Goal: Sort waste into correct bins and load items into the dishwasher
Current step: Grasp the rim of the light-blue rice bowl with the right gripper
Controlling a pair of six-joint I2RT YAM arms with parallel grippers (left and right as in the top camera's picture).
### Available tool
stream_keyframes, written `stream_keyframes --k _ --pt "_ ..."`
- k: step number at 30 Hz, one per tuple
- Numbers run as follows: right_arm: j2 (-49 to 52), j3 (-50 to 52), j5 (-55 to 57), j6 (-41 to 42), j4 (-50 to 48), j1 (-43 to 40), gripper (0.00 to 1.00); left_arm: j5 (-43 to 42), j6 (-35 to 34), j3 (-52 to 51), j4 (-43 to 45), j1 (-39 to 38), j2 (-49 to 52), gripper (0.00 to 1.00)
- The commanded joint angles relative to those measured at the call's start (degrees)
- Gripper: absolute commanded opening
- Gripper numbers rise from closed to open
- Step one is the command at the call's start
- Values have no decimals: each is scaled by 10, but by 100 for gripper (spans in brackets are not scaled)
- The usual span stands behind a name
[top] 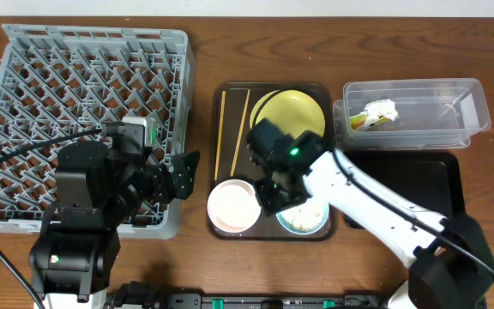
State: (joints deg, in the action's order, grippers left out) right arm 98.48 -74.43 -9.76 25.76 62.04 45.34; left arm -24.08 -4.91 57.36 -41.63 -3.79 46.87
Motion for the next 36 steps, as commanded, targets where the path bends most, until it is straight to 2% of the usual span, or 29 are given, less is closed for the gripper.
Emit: stream_keyframes --k 1,8,12,20,24,25,26,29,31,36 --pt "8 17 67 55 -4 8 41 -8 -3 12 0 1 -1 98" --pt "9 75 60 41 -74 8 34 -8 -3 12 0 1 -1 98" --pt "9 106 52 3 -105 9 36 -8 -3 12 0 1 -1 98" --pt "9 139 85 3 -131 -5 35 -8 -3 12 0 1 -1 98" --pt "9 153 84 6 -139 -21 20 -8 -3 12 0 1 -1 98" --pt "9 154 83 6 -139 -25 11 -8 -3 12 0 1 -1 98" --pt "9 154 82 6 -140 -28 8 -8 -3 12 0 1 -1 98" --pt "9 154 82 3 -150 -29 6 -8 -3 12 0 1 -1 98" --pt "9 153 82 3 -152 -30 1 -8 -3 12 0 1 -1 98" --pt "-7 138 54 3 -152 -39 1 -8 -3 12 0 1 -1 98"
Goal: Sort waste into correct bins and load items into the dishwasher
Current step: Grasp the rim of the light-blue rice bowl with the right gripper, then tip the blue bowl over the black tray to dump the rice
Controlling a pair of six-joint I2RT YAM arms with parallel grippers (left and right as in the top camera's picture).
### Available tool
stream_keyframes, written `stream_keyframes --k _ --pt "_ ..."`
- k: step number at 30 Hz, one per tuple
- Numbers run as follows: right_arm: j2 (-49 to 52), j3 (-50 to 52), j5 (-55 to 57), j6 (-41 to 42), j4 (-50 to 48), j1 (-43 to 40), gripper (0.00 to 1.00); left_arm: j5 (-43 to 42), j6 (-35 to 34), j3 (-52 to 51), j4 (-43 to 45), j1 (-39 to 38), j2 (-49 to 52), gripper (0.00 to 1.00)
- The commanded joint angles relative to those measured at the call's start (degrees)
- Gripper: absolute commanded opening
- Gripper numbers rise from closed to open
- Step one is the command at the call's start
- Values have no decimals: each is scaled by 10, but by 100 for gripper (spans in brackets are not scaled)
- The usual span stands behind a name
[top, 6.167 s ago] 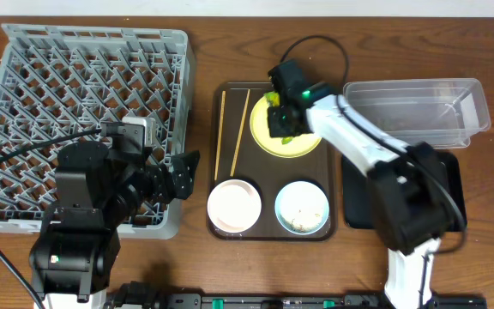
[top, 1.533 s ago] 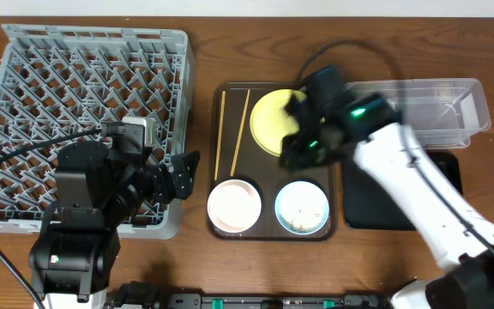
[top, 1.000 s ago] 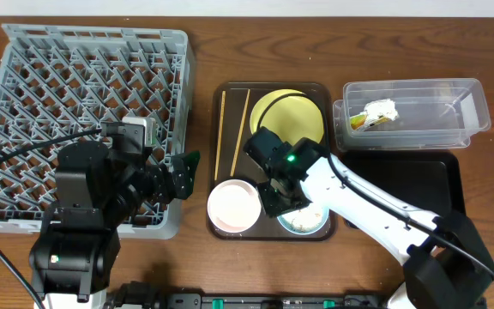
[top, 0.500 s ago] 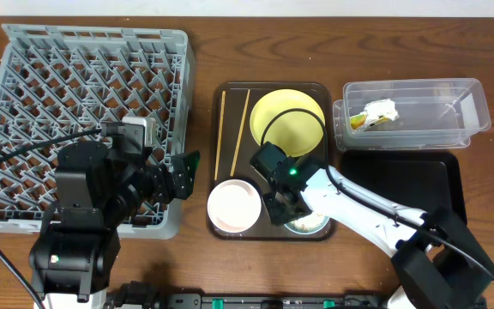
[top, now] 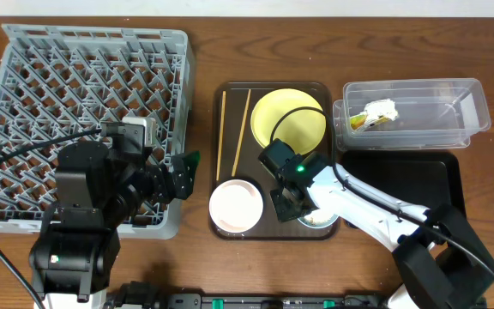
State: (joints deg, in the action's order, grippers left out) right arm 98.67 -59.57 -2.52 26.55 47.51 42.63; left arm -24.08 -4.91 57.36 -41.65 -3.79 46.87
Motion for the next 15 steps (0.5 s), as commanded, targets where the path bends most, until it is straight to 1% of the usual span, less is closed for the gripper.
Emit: stream_keyframes --k 1,4,7,11,15 --pt "-17 -18 -38 -5 -9 -18 1 -8 -3 12 1 1 -1 98" --pt "-50 -37 -100 -5 -16 -47 1 -8 -3 12 1 1 -1 98" --pt "-93 -41 -157 -5 -24 -96 1 -8 -3 12 1 1 -1 98" --pt "-144 -41 -241 -5 -17 -195 1 -8 -3 12 1 1 -1 98" --pt "-163 -41 -313 -16 4 -284 1 -8 -3 12 1 1 -1 98"
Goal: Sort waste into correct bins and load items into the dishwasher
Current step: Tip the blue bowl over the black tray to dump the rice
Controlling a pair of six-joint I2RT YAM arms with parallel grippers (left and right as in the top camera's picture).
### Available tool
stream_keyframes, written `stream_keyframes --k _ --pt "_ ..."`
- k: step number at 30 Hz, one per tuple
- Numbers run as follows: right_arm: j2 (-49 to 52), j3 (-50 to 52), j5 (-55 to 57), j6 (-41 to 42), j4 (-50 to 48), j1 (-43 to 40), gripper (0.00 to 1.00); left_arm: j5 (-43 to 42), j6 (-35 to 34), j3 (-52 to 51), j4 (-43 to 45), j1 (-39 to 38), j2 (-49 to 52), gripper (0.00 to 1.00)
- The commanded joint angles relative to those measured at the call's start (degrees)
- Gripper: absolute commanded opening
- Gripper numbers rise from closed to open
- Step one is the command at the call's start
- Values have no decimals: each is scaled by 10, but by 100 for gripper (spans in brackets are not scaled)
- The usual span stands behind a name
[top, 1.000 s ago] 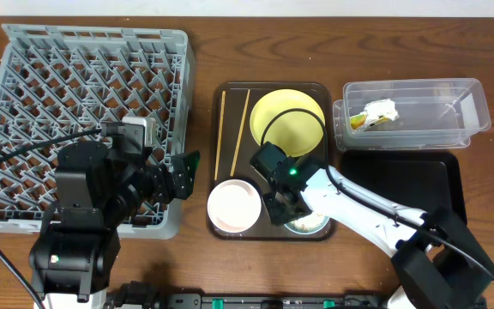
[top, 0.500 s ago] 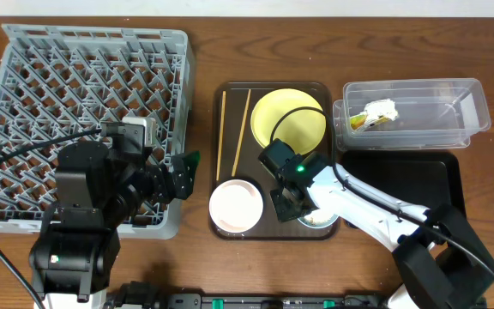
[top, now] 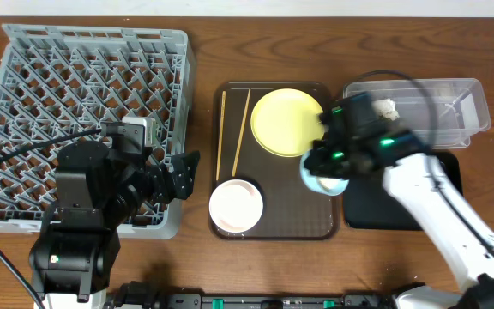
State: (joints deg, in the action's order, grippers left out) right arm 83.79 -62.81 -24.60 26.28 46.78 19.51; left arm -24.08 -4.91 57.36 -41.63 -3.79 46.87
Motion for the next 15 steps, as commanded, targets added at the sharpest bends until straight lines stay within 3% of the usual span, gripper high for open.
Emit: stream_keyframes --k 1,9,15 --pt "-15 -8 -110 -13 22 -82 1 -8 -3 12 1 1 -1 98" --pt "8 26 -262 -75 54 -276 1 -8 -3 12 0 1 -1 98" --pt "33 82 -462 -170 -16 -368 1 -8 -3 12 0 1 -1 98"
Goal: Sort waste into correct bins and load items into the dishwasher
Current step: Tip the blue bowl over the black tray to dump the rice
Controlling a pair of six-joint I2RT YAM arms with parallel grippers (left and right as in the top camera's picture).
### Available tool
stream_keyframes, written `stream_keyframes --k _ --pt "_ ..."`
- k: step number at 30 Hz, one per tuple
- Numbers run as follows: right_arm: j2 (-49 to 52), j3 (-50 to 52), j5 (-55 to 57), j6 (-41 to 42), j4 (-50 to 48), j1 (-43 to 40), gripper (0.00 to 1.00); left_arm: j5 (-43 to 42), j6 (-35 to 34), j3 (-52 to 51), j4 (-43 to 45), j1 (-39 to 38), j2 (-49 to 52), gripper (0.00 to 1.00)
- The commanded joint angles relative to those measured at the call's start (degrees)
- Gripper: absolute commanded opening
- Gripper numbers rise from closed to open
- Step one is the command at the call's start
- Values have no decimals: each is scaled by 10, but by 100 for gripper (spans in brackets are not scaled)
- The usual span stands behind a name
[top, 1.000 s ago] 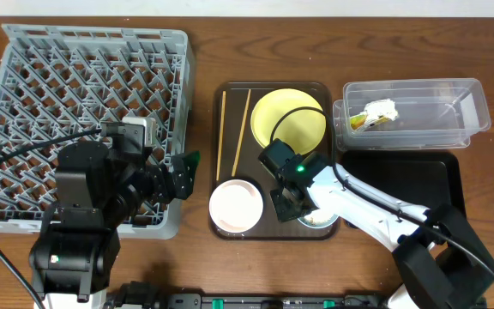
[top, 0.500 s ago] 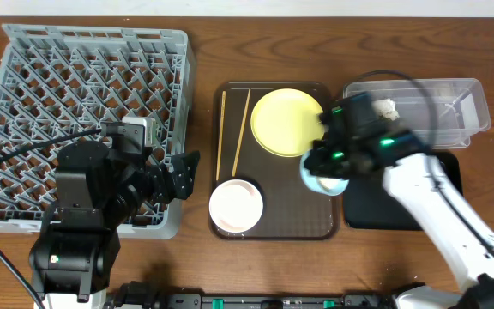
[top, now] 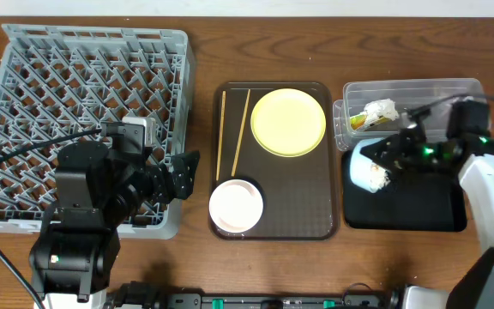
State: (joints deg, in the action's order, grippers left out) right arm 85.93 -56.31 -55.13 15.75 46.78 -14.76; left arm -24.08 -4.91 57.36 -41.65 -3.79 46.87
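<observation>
My right gripper (top: 390, 158) is shut on the rim of a small pale bowl (top: 369, 170). It holds the bowl tipped on its side over the left end of the black bin (top: 418, 210), with food scraps showing at the bowl's mouth. On the brown tray (top: 273, 227) lie a yellow plate (top: 288, 121), a white bowl (top: 235, 207) and chopsticks (top: 232, 129). The grey dish rack (top: 93, 94) stands at the left. My left gripper (top: 183, 176) hangs open at the rack's front right corner, holding nothing.
A clear plastic bin (top: 436, 103) at the back right holds a piece of crumpled waste (top: 376, 112). It stands right behind the black bin. The right arm's cable loops over the clear bin.
My right gripper has moved to the right with the pale bowl, from the brown tray's right edge to over the black bin. The bowl is now tipped on its side. The left arm has not moved.
My right gripper was over the pale bowl at the brown tray's front right corner, then down on it. Half a second ago it held the bowl lifted at the tray's right edge. Now the bowl is tilted over the black bin, and its place on the tray is bare.
</observation>
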Motion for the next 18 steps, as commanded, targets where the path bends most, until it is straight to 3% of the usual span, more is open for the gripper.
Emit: stream_keyframes --k 1,12,18 --pt "15 25 -179 -69 -26 -33 1 -8 -3 12 1 1 -1 98" --pt "24 106 -321 -211 -63 -89 1 -8 -3 12 1 1 -1 98" --pt "24 116 -342 -228 -58 -134 1 -8 -3 12 1 1 -1 98"
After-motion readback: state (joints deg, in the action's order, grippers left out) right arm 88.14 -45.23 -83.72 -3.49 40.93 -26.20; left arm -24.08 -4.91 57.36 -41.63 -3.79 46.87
